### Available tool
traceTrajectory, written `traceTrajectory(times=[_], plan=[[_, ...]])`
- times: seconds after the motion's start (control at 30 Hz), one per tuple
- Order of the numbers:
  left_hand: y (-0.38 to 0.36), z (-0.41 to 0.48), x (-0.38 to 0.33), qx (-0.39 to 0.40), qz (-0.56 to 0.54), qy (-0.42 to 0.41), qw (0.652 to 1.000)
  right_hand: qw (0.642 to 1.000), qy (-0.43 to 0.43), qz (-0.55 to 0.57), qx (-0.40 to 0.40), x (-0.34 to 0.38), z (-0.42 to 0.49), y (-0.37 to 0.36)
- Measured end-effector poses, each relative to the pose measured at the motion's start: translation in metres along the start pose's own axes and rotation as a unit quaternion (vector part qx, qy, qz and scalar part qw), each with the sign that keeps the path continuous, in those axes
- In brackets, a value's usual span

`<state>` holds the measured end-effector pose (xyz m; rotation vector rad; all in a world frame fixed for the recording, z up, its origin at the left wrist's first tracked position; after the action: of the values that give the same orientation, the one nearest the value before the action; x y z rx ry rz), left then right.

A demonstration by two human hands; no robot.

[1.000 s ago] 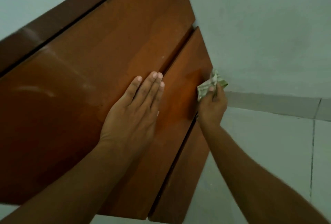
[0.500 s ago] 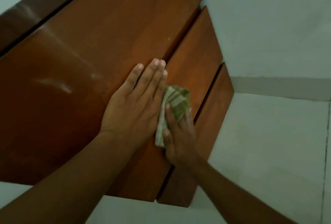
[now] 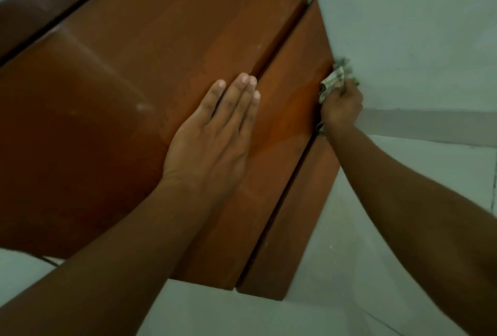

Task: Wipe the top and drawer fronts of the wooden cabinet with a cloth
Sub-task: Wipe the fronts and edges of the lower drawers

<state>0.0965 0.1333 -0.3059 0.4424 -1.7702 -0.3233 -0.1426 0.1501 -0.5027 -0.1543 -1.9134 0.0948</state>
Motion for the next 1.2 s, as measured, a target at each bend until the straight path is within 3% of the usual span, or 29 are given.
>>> traceTrajectory(times=[0.13,0.3,0.43,0.6,0.7,1.2], plan=[[0.000,-0.003,-0.002,-0.007,-0.012,0.003,1.000,0.999,0.016,0.045,-0.012,-0.035,-0.102,0.025],[-0.003,-0.048,-0.011,0.010,-0.004,-0.020,1.000,0.976,0.154,0.089,0.127,-0.088,-0.265,0.051],[-0.005,-0.100,-0.016,0.013,-0.001,-0.022,1.000,0.920,0.313,-0.005,0.235,-0.128,-0.346,0.042],[-0.008,-0.118,-0.018,-0.005,-0.017,-0.019,1.000,0.874,0.421,-0.127,0.206,-0.142,-0.338,0.030],[-0.012,-0.117,-0.021,-0.022,-0.033,-0.029,0.999,0.876,0.416,-0.128,0.210,-0.133,-0.318,0.029],[-0.022,-0.116,-0.022,-0.053,-0.038,-0.028,0.997,0.954,0.256,-0.056,0.145,-0.074,-0.182,0.002]])
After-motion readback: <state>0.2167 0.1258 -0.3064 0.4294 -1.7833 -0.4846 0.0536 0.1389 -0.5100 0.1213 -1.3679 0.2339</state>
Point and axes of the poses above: each hand's wrist, its own z-axis towards the middle knuckle, its own y-axis out of the back of the hand, x = y × z, the point moved 1 cm from there along z, towards the middle knuckle, and after that the axes turned 14 degrees about -y, right-handed, at the moved point
